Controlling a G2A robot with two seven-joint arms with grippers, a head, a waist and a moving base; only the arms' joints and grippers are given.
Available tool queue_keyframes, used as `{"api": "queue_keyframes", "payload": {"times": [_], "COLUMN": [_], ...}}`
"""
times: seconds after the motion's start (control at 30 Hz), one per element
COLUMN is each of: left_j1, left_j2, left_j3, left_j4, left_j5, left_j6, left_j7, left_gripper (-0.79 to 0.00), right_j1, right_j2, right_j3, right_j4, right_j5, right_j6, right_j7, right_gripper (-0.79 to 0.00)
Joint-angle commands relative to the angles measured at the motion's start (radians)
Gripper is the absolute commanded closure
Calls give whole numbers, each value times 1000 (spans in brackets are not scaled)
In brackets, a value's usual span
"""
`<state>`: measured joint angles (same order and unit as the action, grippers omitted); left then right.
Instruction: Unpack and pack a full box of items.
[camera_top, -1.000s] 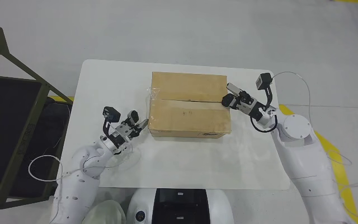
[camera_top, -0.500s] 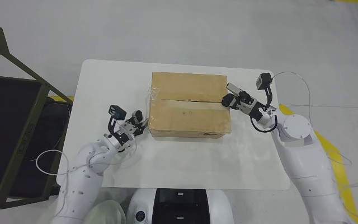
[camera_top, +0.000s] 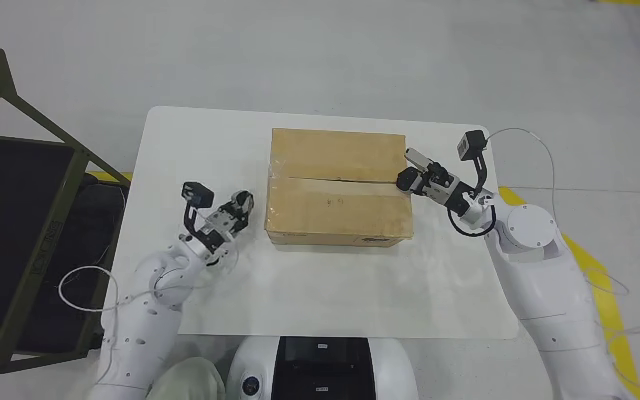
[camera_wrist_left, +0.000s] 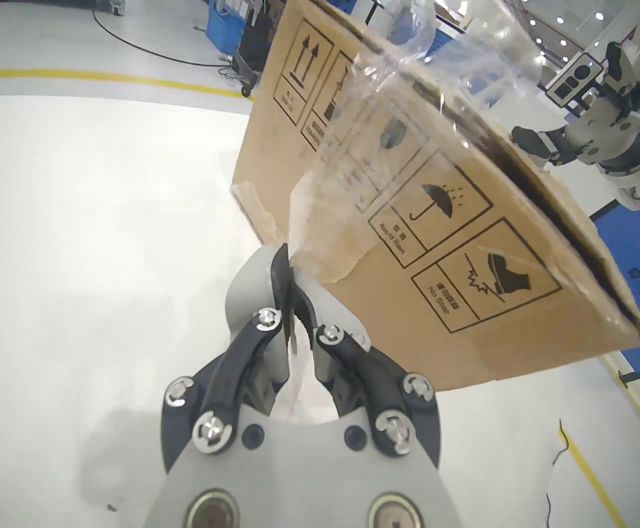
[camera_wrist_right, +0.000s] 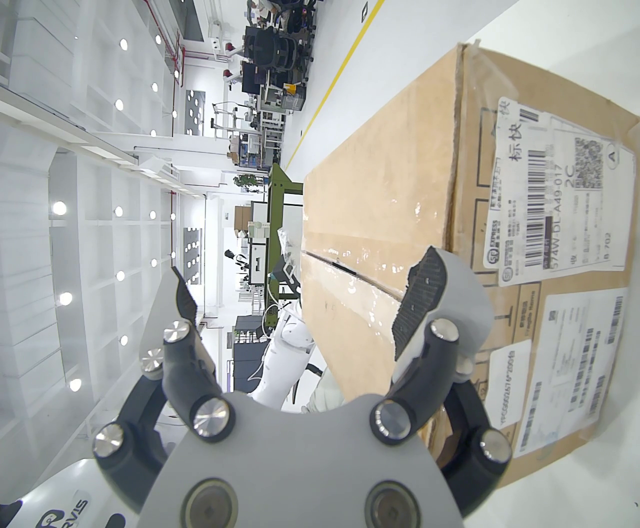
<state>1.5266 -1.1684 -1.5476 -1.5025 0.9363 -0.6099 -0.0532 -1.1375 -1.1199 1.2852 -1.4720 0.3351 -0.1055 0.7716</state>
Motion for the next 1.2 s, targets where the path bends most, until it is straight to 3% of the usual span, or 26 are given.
{"api": "queue_keyframes", "payload": {"times": [0.0, 0.3, 0.57, 0.87, 1.17], "left_j1": [-1, -14, -50, -118, -141], "left_j2": [1, -3, -12, -22, -28], "left_j3": [-11, -36, 15, 122, 174], "left_j4": [-18, -133, -228, -291, -292], "left_j5": [-5, -39, -47, -33, -88], "left_j6": [10, 64, 76, 85, 93], "left_j7": [17, 148, 211, 165, 88], "left_gripper": [0, 0, 0, 0, 0], "right_j1": [0, 0, 0, 0, 0], "right_j2": [0, 0, 0, 0, 0], "right_j3": [0, 0, 0, 0, 0], "right_j4": [0, 0, 0, 0, 0], "right_j5": [0, 0, 0, 0, 0], "right_j6": [0, 0, 0, 0, 0], "right_j7": [0, 0, 0, 0, 0], "right_gripper": [-785, -785, -785, -785, -785]}}
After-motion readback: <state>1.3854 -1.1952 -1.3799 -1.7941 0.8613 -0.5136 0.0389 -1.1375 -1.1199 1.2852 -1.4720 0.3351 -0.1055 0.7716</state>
